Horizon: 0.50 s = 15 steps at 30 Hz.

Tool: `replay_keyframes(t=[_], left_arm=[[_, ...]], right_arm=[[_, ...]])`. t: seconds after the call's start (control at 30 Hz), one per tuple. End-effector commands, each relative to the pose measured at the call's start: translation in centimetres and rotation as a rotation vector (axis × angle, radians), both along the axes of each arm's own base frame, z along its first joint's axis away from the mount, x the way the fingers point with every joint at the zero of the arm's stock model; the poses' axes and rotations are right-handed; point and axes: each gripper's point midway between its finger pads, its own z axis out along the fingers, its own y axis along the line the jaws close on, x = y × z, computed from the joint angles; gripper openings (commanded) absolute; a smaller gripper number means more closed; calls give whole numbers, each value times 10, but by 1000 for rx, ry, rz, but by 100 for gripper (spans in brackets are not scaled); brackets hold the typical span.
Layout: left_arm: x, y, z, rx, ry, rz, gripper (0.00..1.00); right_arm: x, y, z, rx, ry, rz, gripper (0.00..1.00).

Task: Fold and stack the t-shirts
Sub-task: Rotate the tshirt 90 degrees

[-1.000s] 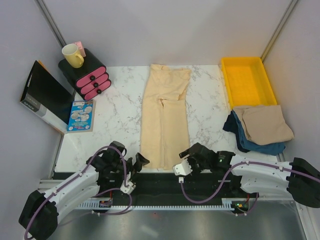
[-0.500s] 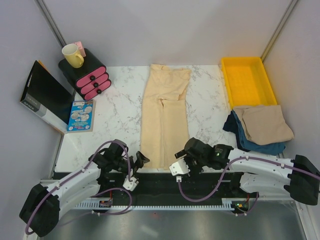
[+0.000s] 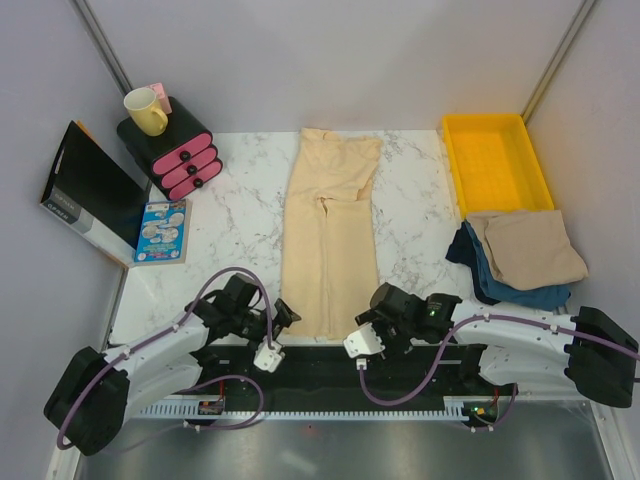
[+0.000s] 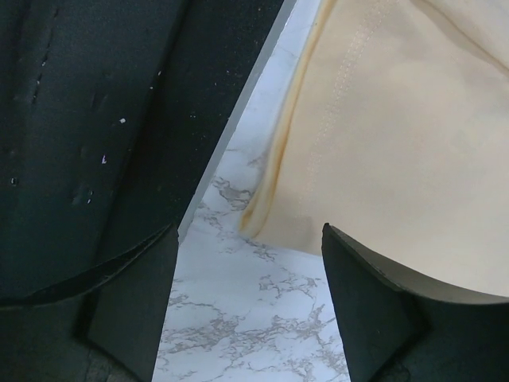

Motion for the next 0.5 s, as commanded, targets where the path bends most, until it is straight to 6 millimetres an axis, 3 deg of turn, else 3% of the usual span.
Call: replay_keyframes(t=[0.0, 0.23, 0.3, 0.47], left_arm=[[73, -20, 71, -92, -329, 88, 100], [78, -27, 111, -162, -371, 95, 100], [80, -28, 114, -161, -372, 101, 100], [81, -17, 80, -62, -345, 109, 99]], right_arm=[[-1, 4, 2, 32, -6, -2, 80], [0, 4, 2, 34, -12, -1, 79], [0, 3, 1, 32, -13, -1, 79], [2, 4, 0, 34, -23, -1, 79]])
